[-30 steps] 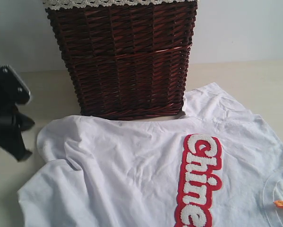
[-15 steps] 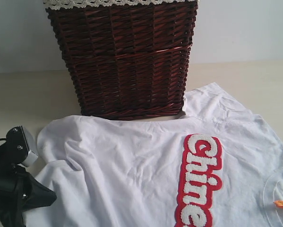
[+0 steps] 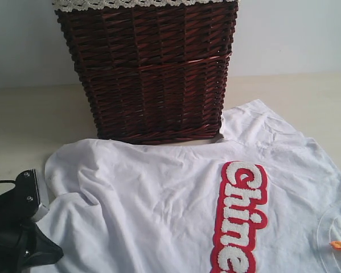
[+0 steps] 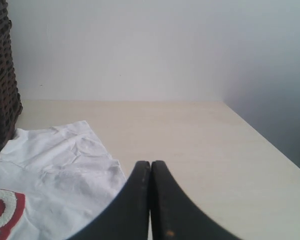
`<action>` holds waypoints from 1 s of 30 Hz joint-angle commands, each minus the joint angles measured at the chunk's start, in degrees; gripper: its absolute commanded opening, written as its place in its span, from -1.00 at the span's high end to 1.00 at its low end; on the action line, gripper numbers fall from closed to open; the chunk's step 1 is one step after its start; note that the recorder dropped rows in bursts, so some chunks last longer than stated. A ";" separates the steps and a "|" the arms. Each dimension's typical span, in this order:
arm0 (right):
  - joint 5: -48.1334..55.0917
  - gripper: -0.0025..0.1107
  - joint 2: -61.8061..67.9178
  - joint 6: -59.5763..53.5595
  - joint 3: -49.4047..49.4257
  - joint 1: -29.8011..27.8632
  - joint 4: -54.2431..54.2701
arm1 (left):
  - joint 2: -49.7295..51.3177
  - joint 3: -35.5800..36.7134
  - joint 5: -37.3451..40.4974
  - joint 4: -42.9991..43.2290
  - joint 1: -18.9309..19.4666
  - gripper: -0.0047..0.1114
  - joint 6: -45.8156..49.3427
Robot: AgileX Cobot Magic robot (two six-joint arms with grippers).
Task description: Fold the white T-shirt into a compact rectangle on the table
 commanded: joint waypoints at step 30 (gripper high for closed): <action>-0.62 0.96 -0.31 -0.39 0.25 0.05 -0.11 | -16.11 4.64 -8.65 0.05 1.38 0.92 -0.73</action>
